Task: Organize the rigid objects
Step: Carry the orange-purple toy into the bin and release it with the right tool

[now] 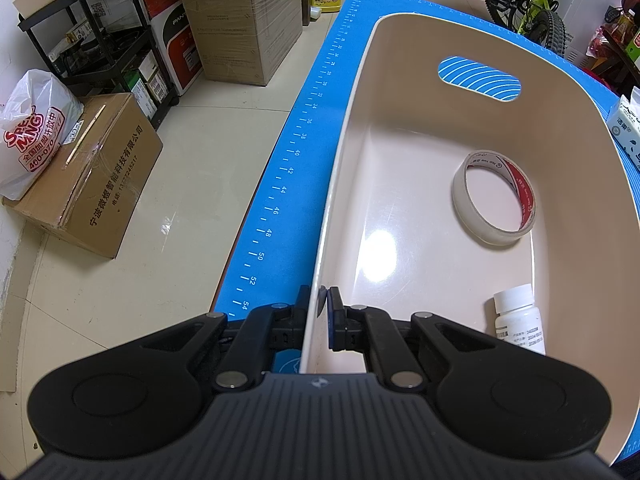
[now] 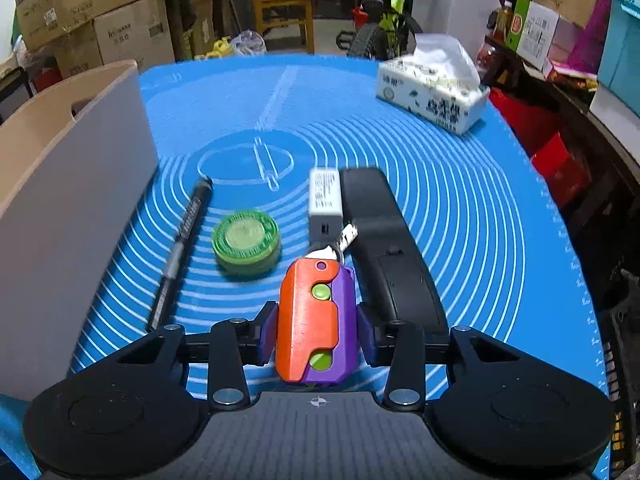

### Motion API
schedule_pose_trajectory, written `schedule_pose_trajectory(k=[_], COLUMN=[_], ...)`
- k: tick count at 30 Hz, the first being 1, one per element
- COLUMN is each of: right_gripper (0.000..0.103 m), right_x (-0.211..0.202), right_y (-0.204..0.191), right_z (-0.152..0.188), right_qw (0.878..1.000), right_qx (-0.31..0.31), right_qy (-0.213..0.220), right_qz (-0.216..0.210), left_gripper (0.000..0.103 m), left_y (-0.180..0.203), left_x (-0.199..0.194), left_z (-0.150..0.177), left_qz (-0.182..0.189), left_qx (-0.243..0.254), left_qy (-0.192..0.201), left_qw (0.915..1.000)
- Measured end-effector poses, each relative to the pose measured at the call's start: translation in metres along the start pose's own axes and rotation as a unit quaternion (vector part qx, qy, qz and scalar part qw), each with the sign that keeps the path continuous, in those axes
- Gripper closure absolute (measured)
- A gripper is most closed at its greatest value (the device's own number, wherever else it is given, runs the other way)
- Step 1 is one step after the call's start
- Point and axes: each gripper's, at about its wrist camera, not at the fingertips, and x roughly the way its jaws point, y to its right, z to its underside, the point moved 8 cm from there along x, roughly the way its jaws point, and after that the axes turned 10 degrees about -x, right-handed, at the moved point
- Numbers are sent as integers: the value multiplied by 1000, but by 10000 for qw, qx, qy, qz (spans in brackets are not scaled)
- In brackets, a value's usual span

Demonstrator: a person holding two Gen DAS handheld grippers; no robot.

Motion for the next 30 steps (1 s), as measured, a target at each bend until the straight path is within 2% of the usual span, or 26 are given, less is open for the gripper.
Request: schedule_pose_trajectory(k=[8,14,18,24,30], right_gripper=[56,56,56,56,56], right_x=[-34,-65,-77,-73,-57], right_y=[-13,-49,-83,-136,-176], right_z=[-41,-87,-111,-134,-139], right_qw=[9984,9919,9860,9775,9761], right_qx=[-47,-349,-629,-1223,-1523], right_qy=[561,1149,1371,1414,1109], right_qz=[-99,-414,-705,-975,-1084], left_gripper=[94,94,94,94,94], left_y=[0,0,1,1,2], left_x=[0,0,1,1,1], left_z=[-1,-1,-1,-1,-1], left_qz=[0,-5,-9,-21,-26], left_qx=[-3,5,11,24,32], left_qy=[-2,0,1,4,5], left_qw=[10000,10000,10000,10000,10000])
